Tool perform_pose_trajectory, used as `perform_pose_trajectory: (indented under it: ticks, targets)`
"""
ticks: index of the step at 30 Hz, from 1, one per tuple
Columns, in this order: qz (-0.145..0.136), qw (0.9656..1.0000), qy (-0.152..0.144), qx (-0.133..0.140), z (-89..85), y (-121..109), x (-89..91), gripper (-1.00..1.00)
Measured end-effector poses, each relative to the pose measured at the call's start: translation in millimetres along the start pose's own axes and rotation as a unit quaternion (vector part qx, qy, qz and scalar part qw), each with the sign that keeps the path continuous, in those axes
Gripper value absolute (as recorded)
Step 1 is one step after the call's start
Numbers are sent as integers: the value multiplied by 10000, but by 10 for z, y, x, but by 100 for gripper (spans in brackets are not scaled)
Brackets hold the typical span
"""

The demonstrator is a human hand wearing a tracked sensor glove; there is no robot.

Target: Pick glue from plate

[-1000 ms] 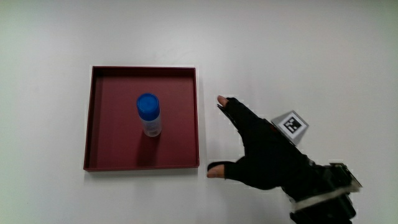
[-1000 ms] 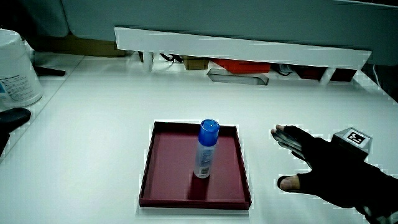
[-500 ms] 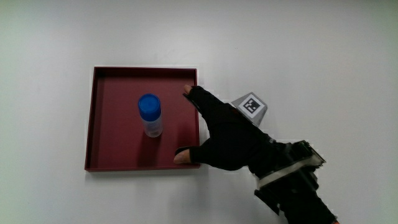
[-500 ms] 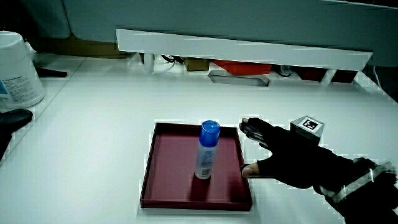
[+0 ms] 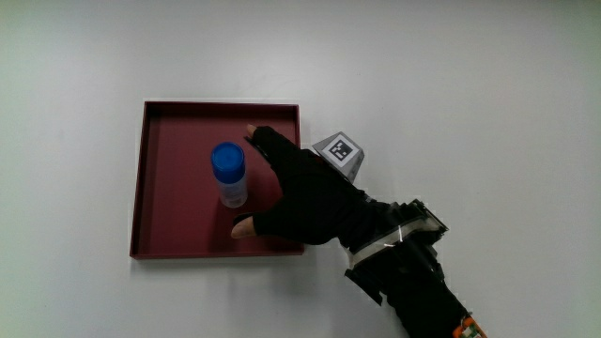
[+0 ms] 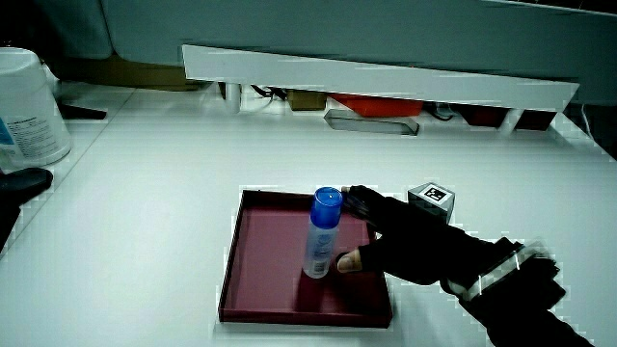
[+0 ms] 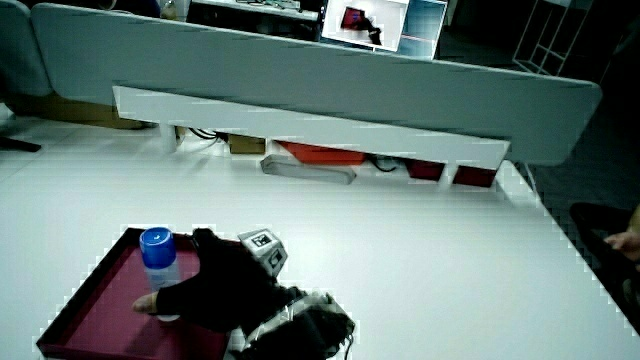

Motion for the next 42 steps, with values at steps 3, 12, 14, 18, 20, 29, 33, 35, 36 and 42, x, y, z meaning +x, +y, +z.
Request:
perform_pose_trajectory:
  ticks: [3, 12, 14, 18, 20, 29, 33, 35, 36, 42]
  targets:
    - [30, 10000, 39, 28, -14, 26, 19, 0]
    - [289, 9979, 413, 406, 30, 20, 101, 21]
    - [330, 9973, 425, 501, 40, 19, 124, 29]
    - [472, 9955, 522, 631, 32, 24, 143, 46]
    - [475, 9946, 410, 832, 31, 8, 122, 54]
    - [636, 9919, 279, 1066, 31, -18, 103, 92]
    - [788, 9902, 187, 1136, 22, -33, 95, 100]
    - [864, 9895, 293, 1124, 25, -52, 74, 100]
    - [884, 9890, 324, 1145, 36, -66, 58, 100]
    - [1038, 9841, 531, 1337, 159, -240, -165, 100]
